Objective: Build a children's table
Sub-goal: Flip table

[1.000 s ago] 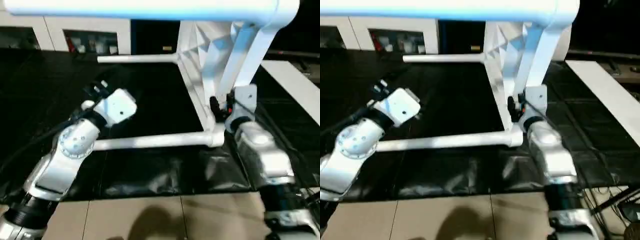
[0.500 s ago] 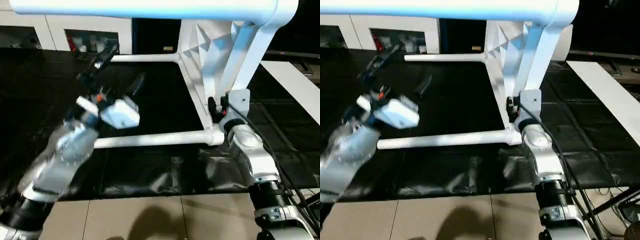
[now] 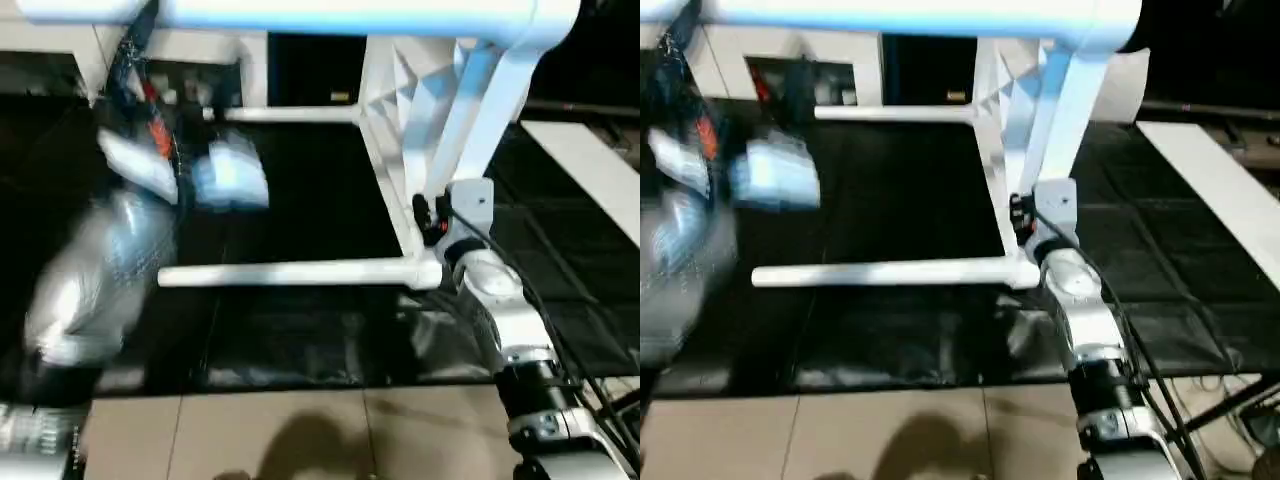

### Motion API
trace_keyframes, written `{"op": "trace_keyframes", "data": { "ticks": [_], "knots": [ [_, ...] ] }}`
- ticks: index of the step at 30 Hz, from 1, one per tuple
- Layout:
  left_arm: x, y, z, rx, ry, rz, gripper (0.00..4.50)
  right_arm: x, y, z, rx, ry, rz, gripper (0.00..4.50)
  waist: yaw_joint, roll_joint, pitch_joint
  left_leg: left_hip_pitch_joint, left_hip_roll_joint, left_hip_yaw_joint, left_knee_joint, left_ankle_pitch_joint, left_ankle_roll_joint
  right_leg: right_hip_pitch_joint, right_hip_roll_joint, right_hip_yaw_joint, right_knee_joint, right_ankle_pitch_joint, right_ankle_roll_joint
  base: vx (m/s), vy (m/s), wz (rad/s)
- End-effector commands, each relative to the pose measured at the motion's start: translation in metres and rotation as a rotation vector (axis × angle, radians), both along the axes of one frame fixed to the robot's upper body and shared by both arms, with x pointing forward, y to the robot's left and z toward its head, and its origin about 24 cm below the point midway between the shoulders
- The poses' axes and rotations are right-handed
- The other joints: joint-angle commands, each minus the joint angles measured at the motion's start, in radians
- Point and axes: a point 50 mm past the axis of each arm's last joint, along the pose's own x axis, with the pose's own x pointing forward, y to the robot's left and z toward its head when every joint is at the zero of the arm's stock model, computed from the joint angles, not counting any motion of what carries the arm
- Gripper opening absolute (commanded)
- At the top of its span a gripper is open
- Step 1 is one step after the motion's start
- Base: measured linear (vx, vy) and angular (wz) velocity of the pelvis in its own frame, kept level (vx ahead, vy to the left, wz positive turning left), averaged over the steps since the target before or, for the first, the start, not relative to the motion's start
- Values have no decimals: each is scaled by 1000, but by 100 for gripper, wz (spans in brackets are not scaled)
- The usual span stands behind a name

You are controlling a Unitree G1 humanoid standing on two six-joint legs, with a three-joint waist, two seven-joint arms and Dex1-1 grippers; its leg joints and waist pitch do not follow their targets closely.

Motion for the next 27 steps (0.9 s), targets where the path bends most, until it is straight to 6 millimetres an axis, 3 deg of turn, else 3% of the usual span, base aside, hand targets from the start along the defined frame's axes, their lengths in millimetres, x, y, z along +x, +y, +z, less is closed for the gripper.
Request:
{"op": "trace_keyframes", "data": {
  "ticks": [1,3,6,10,14,17,19,21,22,23,27],
  "knots": [
    [8,5,-3,14,40,36,414,3,-4,9,-84,-41,6,198,6,16,-60,1,110,-59,-77,-110,6,46,-137,96,-70,-158,-126,0,0,0],
    [13,8,3,-4,32,29,409,3,-4,12,-97,-52,9,198,8,21,-62,1,110,-60,-76,-96,10,47,-137,95,-66,-125,-137,0,0,0],
    [16,8,10,-15,10,16,379,4,-7,16,-109,-63,7,198,13,18,-61,1,111,-59,-76,-97,11,48,-137,95,-64,-114,-144,0,0,0],
    [20,8,10,-18,16,18,352,5,-9,22,-144,-82,15,198,16,22,-61,1,113,-59,-76,-104,10,48,-139,94,-67,-143,-139,0,0,0],
    [24,9,13,-25,26,9,325,7,-19,35,-286,-114,46,198,19,19,-60,1,109,-57,-74,-98,16,50,-139,94,-69,-160,-135,0,0,0],
    [26,7,13,-22,66,-13,287,8,-26,44,-388,-119,81,198,23,17,-66,-5,107,-54,-68,-43,38,54,-138,94,-58,-104,-142,0,0,0],
    [28,6,11,-28,117,-28,285,10,-30,54,-444,-133,97,198,28,15,-69,-11,102,-52,-63,11,63,55,-136,93,-49,-44,-155,0,0,0],
    [29,6,8,-76,200,-41,258,13,-38,70,-521,-148,126,199,34,18,-70,-14,98,-45,-56,36,93,50,-134,92,-45,-15,-167,0,0,0],
    [30,7,6,-102,242,-44,258,14,-42,79,-562,-155,140,199,35,15,-68,-17,96,-44,-55,31,99,49,-132,91,-48,-30,-167,0,0,0],
    [29,8,4,-120,298,-46,247,16,-47,91,-608,-159,158,200,43,15,-64,-15,95,-39,-55,3,103,49,-133,89,-56,-107,-157,0,0,0],
    [27,9,-1,-165,416,-60,236,18,-54,109,-669,-156,198,200,52,19,-59,-17,92,-38,-54,-22,106,45,-131,86,-71,-249,-110,0,0,0]
  ]
}}
